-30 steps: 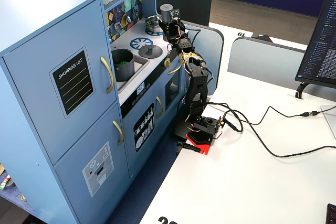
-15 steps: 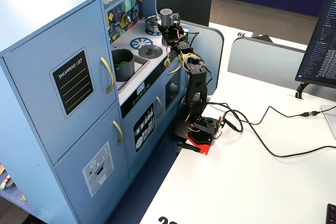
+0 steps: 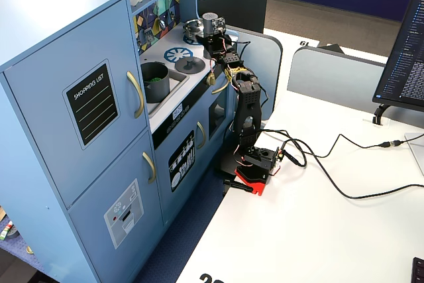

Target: Put salt in the gray recipient

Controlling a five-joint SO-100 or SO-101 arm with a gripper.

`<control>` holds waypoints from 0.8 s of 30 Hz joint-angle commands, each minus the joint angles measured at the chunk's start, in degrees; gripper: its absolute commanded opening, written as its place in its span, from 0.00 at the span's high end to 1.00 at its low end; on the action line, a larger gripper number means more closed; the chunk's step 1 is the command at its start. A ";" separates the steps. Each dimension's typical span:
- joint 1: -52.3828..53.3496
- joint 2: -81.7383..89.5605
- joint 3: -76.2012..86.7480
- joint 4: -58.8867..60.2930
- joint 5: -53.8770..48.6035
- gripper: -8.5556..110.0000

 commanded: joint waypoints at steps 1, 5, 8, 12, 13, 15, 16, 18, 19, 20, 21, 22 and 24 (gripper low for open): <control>-0.18 3.16 -3.08 0.79 -2.99 0.47; 0.53 11.69 0.62 5.62 -3.87 0.44; 1.32 22.32 5.27 11.87 -4.92 0.42; 4.13 38.85 12.04 26.28 -9.40 0.45; 4.22 43.15 13.71 31.46 -11.34 0.47; 2.99 51.15 16.52 42.98 -13.45 0.53; 1.32 54.93 17.75 48.78 -13.54 0.57; -3.25 61.35 20.48 60.21 -15.21 0.68; -6.77 64.25 21.88 65.92 -16.35 0.76; -10.99 66.88 23.73 70.49 -16.61 0.82; -15.12 68.99 25.75 74.18 -15.64 0.88; -19.69 70.84 27.86 77.52 -13.27 0.93; -27.69 73.48 33.75 80.60 -5.36 0.93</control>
